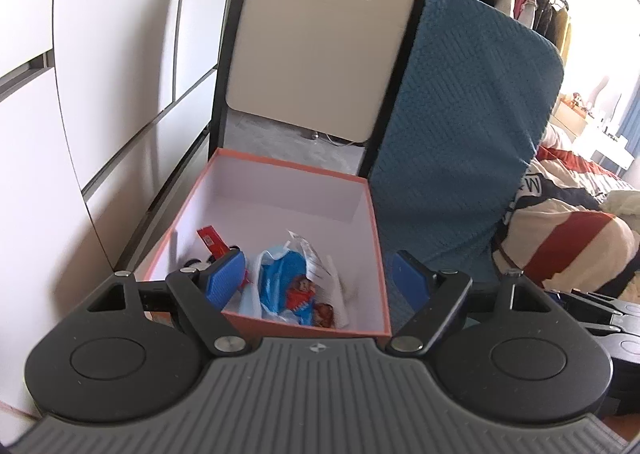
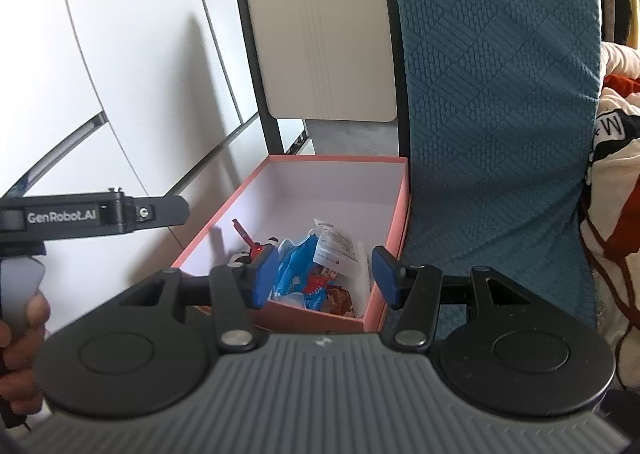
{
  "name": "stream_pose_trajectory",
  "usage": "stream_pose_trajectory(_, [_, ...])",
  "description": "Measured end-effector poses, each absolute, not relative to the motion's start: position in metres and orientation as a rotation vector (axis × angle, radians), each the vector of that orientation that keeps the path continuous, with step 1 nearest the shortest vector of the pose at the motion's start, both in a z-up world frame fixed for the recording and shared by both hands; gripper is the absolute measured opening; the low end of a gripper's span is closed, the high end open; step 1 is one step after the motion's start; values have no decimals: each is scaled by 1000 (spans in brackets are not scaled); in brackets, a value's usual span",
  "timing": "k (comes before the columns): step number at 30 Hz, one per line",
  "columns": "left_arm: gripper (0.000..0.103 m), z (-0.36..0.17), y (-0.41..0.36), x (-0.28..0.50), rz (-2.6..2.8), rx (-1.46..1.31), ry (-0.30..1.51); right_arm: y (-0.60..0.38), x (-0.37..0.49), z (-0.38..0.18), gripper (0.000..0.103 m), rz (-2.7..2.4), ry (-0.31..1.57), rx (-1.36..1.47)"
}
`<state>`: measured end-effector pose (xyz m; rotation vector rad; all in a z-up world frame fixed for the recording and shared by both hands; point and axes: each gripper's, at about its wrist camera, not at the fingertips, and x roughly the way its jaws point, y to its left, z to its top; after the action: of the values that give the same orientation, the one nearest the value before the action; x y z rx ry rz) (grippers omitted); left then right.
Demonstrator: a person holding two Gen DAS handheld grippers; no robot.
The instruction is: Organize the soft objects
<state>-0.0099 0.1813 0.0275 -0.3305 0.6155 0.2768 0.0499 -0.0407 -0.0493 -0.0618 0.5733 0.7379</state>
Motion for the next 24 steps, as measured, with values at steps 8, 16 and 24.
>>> stream_pose_trajectory(8, [84, 28, 168, -33, 285, -322, 630, -60, 33, -44, 54, 753, 565, -69])
stream_pose_trajectory(16, [86, 30, 166, -48, 298, -329, 622, -68, 19, -42, 54, 760, 560, -88])
stream_pose_trajectory(24, [102, 31, 162, -60, 324, -313, 623, -77, 21, -45, 91, 758, 571, -63])
